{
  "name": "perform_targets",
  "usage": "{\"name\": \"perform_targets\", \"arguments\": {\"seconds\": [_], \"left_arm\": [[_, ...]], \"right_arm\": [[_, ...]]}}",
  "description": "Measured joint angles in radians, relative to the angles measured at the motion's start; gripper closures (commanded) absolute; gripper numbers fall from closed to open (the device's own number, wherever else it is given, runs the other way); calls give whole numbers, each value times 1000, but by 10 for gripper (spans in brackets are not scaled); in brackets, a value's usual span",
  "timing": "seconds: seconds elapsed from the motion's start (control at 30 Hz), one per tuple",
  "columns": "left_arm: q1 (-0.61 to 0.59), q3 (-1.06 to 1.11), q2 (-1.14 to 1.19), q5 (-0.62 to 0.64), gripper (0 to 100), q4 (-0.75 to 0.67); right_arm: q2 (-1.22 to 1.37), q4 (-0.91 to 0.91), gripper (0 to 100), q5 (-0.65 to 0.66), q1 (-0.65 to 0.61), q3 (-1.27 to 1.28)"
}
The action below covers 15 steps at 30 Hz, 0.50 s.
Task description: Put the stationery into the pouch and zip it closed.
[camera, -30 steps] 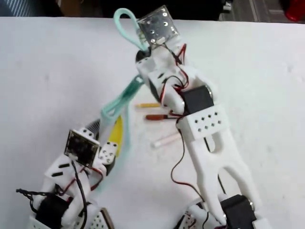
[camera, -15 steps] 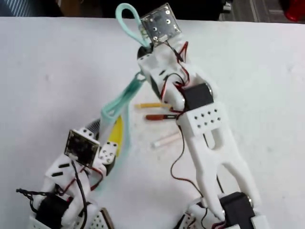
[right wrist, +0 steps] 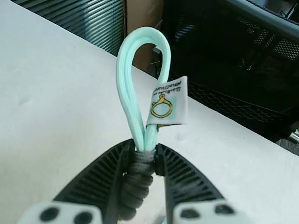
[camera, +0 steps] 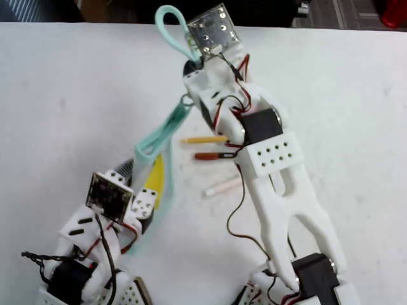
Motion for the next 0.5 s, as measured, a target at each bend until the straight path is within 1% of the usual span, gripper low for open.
{"name": "perform_targets", "arguments": {"seconds": [0.23,0.3,0.43,0.5], "left_arm": [[0,0,0,0,978,0],[0,0,0,0,978,0],[0,0,-2,0,978,0],[0,0,-9,0,978,8]], "right_arm": [[3,-2,975,0,6,0],[3,-2,931,0,6,0],[5,-2,796,0,9,0],[6,2,783,0,23,0]]}}
